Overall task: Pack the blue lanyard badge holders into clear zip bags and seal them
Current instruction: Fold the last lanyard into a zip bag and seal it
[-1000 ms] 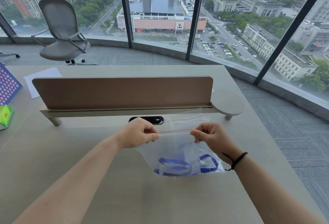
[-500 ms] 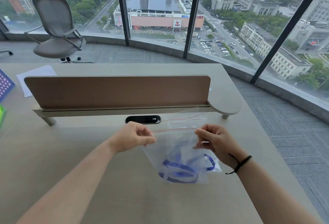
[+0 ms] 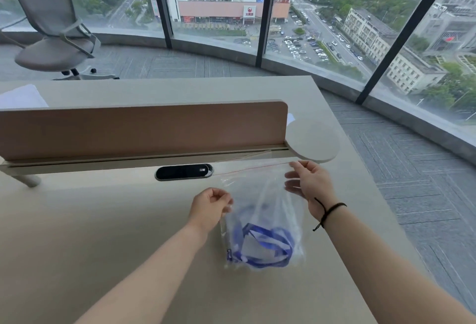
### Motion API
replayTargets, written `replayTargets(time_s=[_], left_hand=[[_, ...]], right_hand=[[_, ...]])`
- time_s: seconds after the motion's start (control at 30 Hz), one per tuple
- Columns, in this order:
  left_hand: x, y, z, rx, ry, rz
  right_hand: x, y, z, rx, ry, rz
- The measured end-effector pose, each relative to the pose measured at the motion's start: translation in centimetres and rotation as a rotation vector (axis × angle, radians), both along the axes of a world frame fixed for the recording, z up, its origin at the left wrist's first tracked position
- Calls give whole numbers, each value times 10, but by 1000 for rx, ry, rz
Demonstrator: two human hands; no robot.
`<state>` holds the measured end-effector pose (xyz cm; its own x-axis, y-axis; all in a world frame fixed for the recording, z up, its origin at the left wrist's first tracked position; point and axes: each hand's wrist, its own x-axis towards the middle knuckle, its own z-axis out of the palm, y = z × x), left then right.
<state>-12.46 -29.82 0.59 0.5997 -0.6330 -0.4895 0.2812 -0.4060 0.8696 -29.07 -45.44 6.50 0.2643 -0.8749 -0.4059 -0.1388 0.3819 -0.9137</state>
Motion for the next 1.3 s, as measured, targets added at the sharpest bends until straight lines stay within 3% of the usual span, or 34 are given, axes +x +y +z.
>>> replayTargets(time_s=[0.23, 0.3, 0.37, 0.43, 0.5, 0.57, 0.63, 0.7, 0.77, 0.83, 0.93, 1.03, 1.3], left_hand=[[3, -47, -38, 102, -168, 127], [1, -53, -46, 176, -310, 148], [-10, -47, -54, 169, -597, 159], [-31, -36, -62, 103, -958, -41], [-54, -28, -76, 99, -1150, -387], [-67, -30, -91, 211, -1164, -654], [-68, -40, -103, 342, -1145, -769], [-64, -49, -112, 415, -1107, -803], [-61, -56, -118, 454, -1076, -813], [-58, -62, -120, 482, -1059, -831], [-56, -66, -124, 547, -1053, -874], [-54, -70, -128, 564, -1023, -876], [-52, -79, -137, 516, -981, -803]], right_hand=[[16, -54, -52, -123, 158, 5], [19, -63, -65, -157, 181, 44], [21, -70, -78, -201, 198, 84], [23, -74, -89, -235, 208, 90], [25, -79, -98, -254, 233, 72], [28, -83, -105, -291, 286, 79], [26, -77, -106, -397, 410, 97], [16, -60, -107, -700, 530, 113], [1, -31, -110, -1074, 600, 282], [-12, -5, -127, -1203, 658, 589], [-19, 7, -160, -1000, 833, 890], [-17, -3, -180, -816, 907, 997], [-15, -19, -189, -835, 923, 1013]])
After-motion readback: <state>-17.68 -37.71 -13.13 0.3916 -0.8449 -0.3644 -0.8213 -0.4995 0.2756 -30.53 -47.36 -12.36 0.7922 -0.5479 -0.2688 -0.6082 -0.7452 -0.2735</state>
